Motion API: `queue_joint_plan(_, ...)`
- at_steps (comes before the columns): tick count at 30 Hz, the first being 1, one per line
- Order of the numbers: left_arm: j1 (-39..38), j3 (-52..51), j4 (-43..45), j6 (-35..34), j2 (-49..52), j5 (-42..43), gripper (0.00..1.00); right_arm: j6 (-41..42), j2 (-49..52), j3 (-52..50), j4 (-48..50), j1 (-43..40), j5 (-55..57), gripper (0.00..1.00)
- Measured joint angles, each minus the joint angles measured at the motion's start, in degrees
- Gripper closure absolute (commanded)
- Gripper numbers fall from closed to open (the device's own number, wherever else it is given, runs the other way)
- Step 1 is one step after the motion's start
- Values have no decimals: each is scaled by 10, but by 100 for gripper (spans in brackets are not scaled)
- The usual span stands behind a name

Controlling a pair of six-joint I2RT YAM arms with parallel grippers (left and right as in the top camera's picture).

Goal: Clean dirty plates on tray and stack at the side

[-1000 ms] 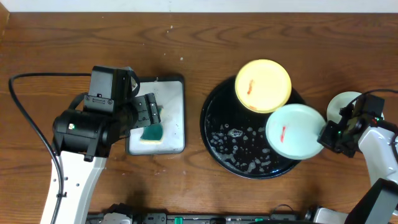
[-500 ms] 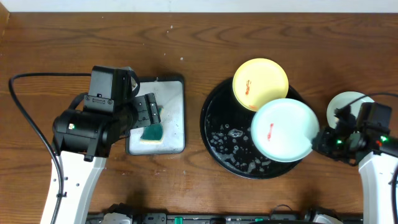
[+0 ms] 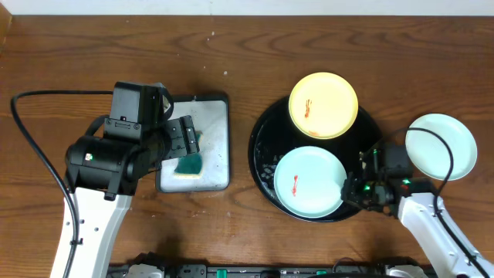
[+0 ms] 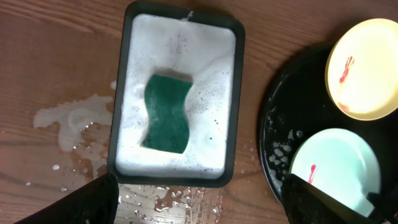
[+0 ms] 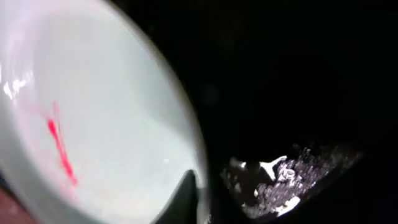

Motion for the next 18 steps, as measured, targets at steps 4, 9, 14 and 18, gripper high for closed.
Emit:
queue_joint_plan(4, 0, 0, 1, 0, 0, 0, 16, -23, -4, 42, -25, 0, 23, 65)
queue_joint_plan(9, 0, 0, 6, 0, 0, 0, 16, -111, -17, 186, -127, 0, 33, 56)
queue_joint_plan(14, 0, -2, 3, 0, 9, 0, 22, -187, -29, 299, -216, 0, 33, 27)
queue_joint_plan(18, 0, -39, 23, 0, 40, 0, 26, -209, -33, 311, -232, 0, 8, 27)
